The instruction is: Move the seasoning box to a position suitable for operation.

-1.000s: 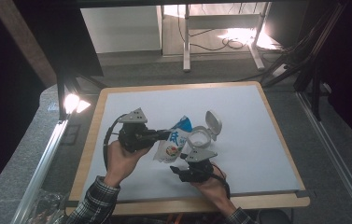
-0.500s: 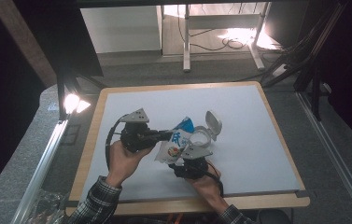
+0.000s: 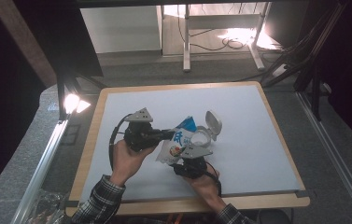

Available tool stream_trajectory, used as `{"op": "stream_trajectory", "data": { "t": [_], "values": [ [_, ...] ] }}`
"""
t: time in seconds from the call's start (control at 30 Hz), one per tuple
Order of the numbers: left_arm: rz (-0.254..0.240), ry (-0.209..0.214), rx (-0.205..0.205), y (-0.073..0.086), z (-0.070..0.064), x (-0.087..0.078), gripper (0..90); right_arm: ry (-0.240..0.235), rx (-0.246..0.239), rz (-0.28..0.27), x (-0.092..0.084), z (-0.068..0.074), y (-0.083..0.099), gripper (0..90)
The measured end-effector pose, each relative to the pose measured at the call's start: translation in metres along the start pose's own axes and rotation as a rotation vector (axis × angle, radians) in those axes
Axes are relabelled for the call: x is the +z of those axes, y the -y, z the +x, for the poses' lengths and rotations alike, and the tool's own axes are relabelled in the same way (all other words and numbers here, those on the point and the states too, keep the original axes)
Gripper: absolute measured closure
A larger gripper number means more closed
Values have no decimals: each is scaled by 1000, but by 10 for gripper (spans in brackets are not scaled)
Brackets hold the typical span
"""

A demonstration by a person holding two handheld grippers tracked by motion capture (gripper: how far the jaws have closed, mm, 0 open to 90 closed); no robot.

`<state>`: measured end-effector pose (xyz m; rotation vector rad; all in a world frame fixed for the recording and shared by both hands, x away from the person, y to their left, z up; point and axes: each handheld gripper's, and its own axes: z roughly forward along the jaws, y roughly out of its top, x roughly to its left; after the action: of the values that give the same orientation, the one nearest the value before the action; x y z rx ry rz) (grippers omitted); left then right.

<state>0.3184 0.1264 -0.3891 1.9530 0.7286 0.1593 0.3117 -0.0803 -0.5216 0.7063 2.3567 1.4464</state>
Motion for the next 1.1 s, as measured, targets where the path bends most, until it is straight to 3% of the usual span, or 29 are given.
{"op": "stream_trajectory", "data": {
  "t": [0.27,0.4,0.43,0.5,1.1],
  "values": [
    [6,-21,10,-2,2,6,900,-39,3,4,1,-4,1,589],
    [6,-19,3,-3,4,10,900,-56,10,1,0,-6,2,589],
    [7,-17,2,-3,4,11,899,-83,9,6,-1,-8,2,589],
    [6,-12,-1,-4,5,13,897,-73,23,-1,-1,-7,3,589],
    [18,0,-8,-8,9,31,895,-161,79,9,-2,-9,8,589]
  ]
}}
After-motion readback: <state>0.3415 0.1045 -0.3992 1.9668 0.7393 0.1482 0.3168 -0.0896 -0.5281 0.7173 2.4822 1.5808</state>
